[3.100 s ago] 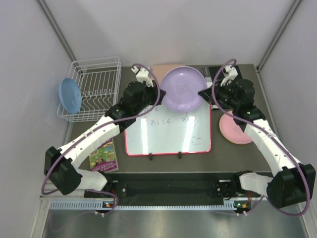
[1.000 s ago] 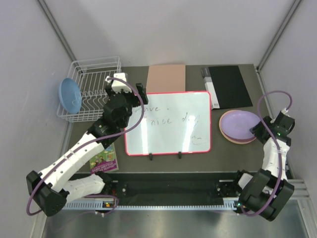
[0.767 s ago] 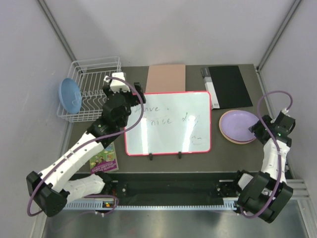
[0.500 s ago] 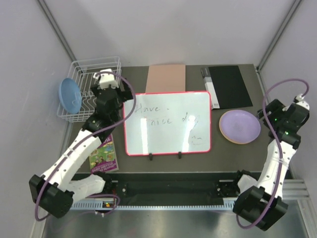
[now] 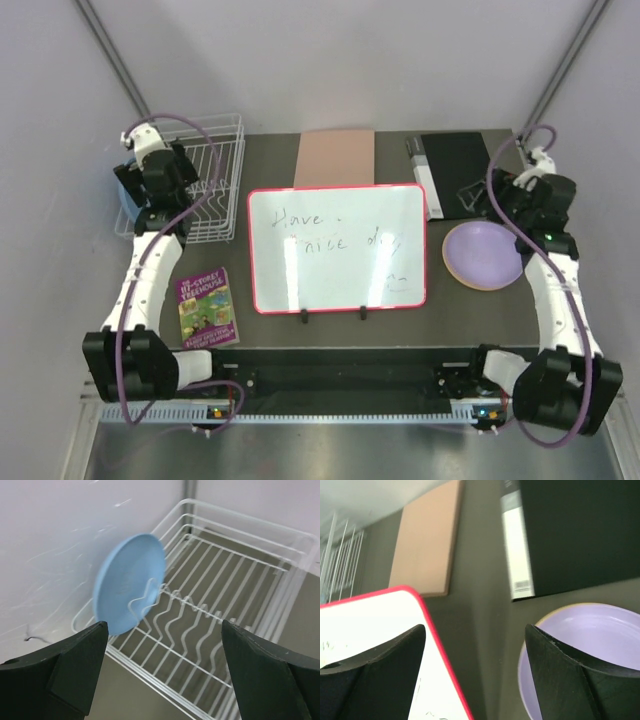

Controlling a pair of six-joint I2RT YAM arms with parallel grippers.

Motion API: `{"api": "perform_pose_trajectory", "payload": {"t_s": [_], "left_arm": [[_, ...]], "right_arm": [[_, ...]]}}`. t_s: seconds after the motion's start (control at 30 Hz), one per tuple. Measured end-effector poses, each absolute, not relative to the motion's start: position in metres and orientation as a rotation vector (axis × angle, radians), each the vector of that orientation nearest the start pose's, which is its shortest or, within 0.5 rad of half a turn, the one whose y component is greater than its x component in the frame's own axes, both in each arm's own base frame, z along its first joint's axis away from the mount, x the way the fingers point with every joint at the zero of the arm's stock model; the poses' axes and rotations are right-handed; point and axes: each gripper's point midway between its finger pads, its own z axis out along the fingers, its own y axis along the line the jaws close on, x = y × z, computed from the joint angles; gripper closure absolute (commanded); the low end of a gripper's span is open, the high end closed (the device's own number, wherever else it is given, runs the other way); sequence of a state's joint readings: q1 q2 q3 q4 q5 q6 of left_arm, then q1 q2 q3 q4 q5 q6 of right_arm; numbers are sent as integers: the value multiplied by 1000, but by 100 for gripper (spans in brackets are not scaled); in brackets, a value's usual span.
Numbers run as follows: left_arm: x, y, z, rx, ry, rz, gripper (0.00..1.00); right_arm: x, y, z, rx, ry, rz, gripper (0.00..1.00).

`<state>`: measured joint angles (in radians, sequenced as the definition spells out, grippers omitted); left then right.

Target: Unload the plates from the dish rack

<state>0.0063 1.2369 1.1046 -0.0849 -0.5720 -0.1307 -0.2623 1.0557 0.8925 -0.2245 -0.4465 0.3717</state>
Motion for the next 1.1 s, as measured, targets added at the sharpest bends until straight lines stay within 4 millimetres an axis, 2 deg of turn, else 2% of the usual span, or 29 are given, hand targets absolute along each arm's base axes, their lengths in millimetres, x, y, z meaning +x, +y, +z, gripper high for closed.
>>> {"api": "perform_pose_trajectory", "payload": {"t_s": [0.13, 0.3, 0.53, 0.7, 0.87, 1.1], "left_arm": [[396, 129, 280, -597, 1729, 455, 1], [397, 149, 254, -649, 1774, 460, 1], [399, 169, 229, -683, 1826, 477, 1], [392, 185, 221, -718, 1829, 498, 1], [398, 193, 218, -712, 1816, 507, 4], [405, 202, 178, -735, 1899, 554, 2]], "right_arm": [[370, 40, 219, 182, 2005, 597, 21], [389, 62, 194, 109, 2056, 641, 21], [408, 66, 172, 88, 2085, 665, 21], [423, 67, 162, 68, 2104, 681, 20], [431, 69, 157, 46, 2109, 700, 19], [430, 71, 158, 12, 2105, 709, 19]]}}
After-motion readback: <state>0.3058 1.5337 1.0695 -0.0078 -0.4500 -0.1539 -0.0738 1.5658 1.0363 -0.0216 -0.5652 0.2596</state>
